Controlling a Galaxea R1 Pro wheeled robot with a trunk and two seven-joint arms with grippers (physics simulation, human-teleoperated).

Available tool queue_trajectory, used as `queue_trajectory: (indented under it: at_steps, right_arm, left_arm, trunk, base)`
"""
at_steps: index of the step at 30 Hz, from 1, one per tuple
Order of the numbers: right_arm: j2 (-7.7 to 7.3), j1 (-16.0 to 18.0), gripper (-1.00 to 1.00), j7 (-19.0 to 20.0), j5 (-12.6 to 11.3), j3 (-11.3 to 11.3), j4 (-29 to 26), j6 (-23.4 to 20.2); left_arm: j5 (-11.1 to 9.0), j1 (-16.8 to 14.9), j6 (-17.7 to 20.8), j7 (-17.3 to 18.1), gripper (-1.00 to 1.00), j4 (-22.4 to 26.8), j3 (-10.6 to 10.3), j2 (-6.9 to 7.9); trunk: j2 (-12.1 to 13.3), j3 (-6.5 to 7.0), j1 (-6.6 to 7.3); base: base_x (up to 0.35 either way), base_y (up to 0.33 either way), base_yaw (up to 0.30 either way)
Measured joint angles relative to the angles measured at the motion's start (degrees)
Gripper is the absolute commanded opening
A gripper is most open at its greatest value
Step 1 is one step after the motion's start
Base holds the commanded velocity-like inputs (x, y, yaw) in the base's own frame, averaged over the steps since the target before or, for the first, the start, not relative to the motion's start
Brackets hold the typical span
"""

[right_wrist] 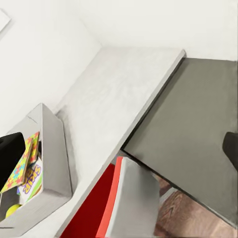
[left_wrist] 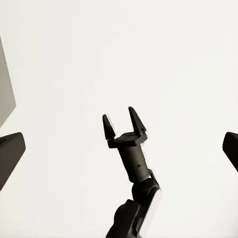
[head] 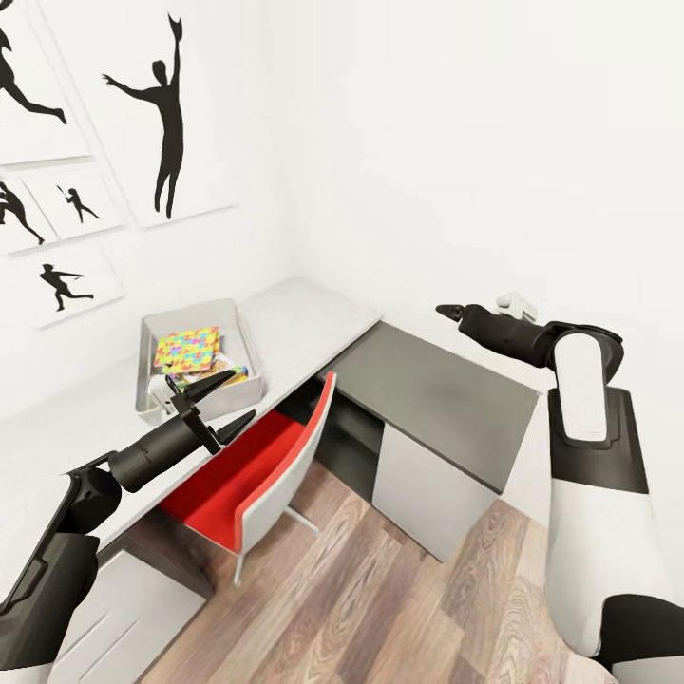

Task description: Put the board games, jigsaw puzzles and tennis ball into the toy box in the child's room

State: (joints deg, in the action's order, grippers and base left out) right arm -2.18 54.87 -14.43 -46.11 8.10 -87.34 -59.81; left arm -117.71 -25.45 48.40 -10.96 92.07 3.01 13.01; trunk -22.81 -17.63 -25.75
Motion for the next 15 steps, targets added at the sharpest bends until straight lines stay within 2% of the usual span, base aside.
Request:
queue_trajectory:
  at_steps: [3,4,8,9,11,14,15]
  right_arm:
    - [-1.27,-0.4,1.00,0.2,-0.1,0.0,0.8,0.0]
    - [-2.61,-1.8,1.00,0.4,0.0,0.4,1.2,0.0]
    - [-5.53,-4.6,1.00,0.7,-1.5,1.6,1.5,0.0]
    - [-5.55,-4.6,1.00,0.7,-1.6,1.6,1.5,0.0]
    - [-7.22,-6.3,1.00,0.9,-3.3,1.9,1.5,0.0]
    - [-10.15,-9.2,1.00,1.6,-7.3,2.3,1.4,0.0]
    - [-10.18,-9.2,1.00,1.6,-7.4,2.3,1.4,0.0]
  left_arm:
    - [0.0,0.0,0.0,0.0,1.00,0.0,0.0,0.00]
    - [0.0,0.0,0.0,0.0,1.00,0.0,0.0,0.00]
    - [0.0,0.0,0.0,0.0,1.00,0.0,0.0,0.00]
    - [0.0,0.0,0.0,0.0,1.00,0.0,0.0,0.00]
    - [0.0,0.0,0.0,0.0,1.00,0.0,0.0,0.00]
    - [0.0,0.0,0.0,0.0,1.00,0.0,0.0,0.00]
    - [0.0,0.0,0.0,0.0,1.00,0.0,0.0,0.00]
  trunk:
    - [0.0,0.23,0.00]
    - [0.0,0.30,0.00]
    - [0.0,0.62,0.00]
    - [0.0,0.70,0.00]
    - [0.0,0.85,0.00]
    - [0.0,1.08,0.00]
    - [0.0,1.16,0.00]
  base:
    - [0.000,0.000,-0.213]
    - [0.000,0.000,-0.213]
    - [0.000,0.000,-0.213]
    - [0.000,0.000,-0.213]
    - [0.000,0.000,-0.213]
    - [0.000,0.000,-0.213]
    - [0.000,0.000,-0.213]
